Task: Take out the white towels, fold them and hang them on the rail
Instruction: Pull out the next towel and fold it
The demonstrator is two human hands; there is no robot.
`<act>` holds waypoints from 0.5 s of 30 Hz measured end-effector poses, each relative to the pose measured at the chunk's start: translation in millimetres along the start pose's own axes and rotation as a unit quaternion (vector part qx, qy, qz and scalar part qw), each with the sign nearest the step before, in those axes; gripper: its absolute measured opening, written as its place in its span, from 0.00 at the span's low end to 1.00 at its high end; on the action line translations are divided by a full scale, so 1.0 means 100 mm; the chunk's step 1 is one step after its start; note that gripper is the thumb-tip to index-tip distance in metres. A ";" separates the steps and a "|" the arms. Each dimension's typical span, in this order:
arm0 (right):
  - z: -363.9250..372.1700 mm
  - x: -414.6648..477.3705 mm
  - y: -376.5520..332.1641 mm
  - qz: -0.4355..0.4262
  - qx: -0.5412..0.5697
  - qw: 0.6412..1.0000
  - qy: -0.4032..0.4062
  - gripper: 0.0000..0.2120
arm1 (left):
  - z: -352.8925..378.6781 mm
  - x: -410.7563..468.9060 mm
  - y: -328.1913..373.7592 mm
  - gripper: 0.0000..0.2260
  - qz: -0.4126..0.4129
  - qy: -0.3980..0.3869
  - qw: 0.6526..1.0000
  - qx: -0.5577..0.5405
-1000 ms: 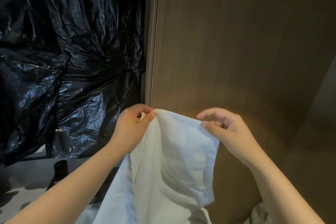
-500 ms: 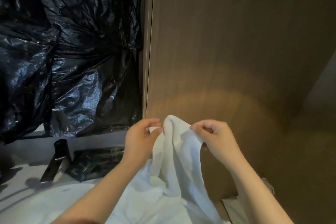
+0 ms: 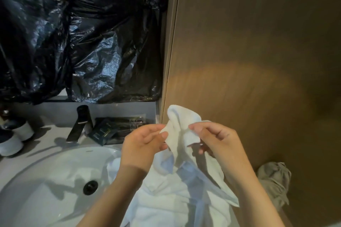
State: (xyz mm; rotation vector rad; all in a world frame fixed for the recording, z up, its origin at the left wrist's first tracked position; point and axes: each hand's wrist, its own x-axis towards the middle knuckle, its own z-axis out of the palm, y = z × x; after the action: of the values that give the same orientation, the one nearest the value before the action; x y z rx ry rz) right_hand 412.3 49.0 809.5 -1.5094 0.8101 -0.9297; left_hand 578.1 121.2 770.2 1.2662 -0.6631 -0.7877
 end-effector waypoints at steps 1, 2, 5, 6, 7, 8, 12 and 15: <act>0.00 0.00 -0.03 0.008 0.021 1.000 -0.010 0.07 | 0.01 -0.02 0.03 0.07 0.001 -0.010 1.000 -0.019; 0.01 0.00 -0.06 0.012 0.035 0.999 -0.025 0.08 | 0.01 -0.03 0.06 0.07 0.007 -0.021 0.999 -0.030; -0.01 -0.02 -0.10 0.005 0.049 0.996 -0.071 0.13 | 0.04 -0.05 0.14 0.08 0.026 -0.044 0.998 -0.036; -0.01 -0.02 -0.10 -0.002 0.047 0.996 -0.074 0.12 | 0.05 -0.05 0.17 0.09 0.031 -0.050 0.998 -0.034; -0.02 -0.03 -0.10 -0.012 0.040 0.997 -0.070 0.10 | 0.05 -0.05 0.19 0.09 0.035 -0.055 0.997 -0.028; -0.03 -0.03 -0.10 -0.025 0.027 0.998 -0.059 0.08 | 0.06 -0.06 0.20 0.08 0.038 -0.064 0.997 -0.017; -0.02 -0.05 -0.09 -0.093 -0.102 0.990 -0.018 0.05 | 0.13 -0.13 0.21 0.07 0.041 -0.112 0.993 0.006; -0.04 -0.06 -0.07 -0.138 -0.217 0.966 0.024 0.04 | 0.15 -0.15 0.23 0.07 0.042 -0.120 0.992 0.003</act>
State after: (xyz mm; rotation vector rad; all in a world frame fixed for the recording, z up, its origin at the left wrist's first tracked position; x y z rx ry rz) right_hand 405.4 53.6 816.0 -2.0277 0.8912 -1.0394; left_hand 560.7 127.0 795.6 1.1518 -0.9071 -0.8769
